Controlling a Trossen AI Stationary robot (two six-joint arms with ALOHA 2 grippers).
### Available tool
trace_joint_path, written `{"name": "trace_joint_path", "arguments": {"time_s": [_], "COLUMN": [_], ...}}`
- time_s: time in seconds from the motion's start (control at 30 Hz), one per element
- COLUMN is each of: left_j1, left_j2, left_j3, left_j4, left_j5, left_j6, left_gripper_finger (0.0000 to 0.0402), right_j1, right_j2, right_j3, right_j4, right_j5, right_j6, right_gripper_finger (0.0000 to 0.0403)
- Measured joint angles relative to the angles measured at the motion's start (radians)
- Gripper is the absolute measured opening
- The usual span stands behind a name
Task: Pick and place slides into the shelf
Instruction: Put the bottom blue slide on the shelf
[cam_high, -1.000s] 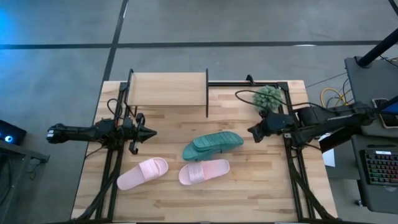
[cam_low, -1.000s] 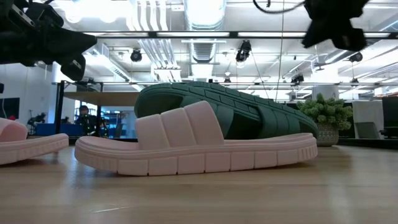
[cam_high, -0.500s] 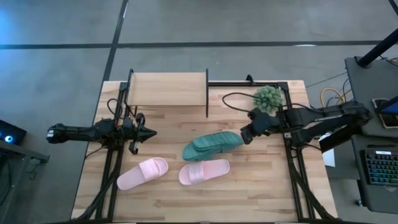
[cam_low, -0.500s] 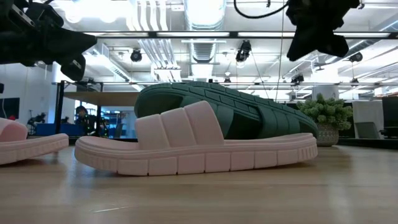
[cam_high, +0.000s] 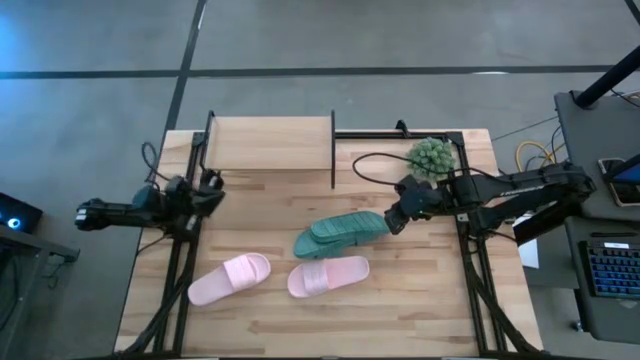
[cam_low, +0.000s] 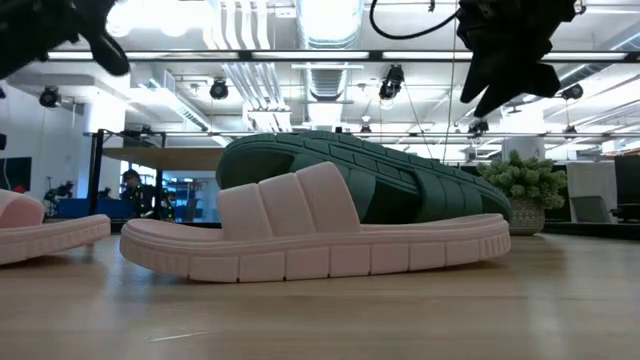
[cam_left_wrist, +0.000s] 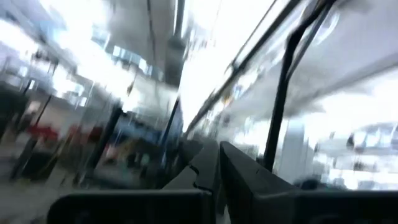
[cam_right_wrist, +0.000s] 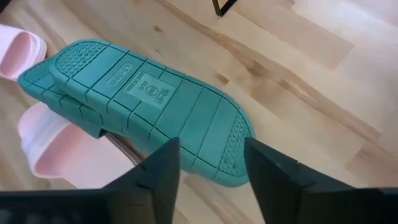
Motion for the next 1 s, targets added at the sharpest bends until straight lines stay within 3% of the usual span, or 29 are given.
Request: {"name": "trace_joint_path", "arguments": {"time_s": [0.13,0.37,1.0], "left_j1": [0.000,0.000,0.000], "left_j2": [0.000,0.001,0.000], "left_j3": [0.000,0.000,0.033], "left_j4": [0.114,0.122,0.189], "left_j5": [0.000,-0.007,-0.039], "left_j6": [0.000,0.001,0.027], "left_gripper_finger": [0.0002,0.0002,0.0002], "right_j1": [-0.017,-0.061,-0.093], "right_j2": [0.000,0.000,0.047], "right_j3": [0.000,0.000,-0.001], "right_j4": [0.000,0.006,0.058], "right_j5": [0.014,0.003,0.057], "right_j6": [-0.024,-0.087,0.211], "right_gripper_finger": [0.0204,0.0210,0.0206]}}
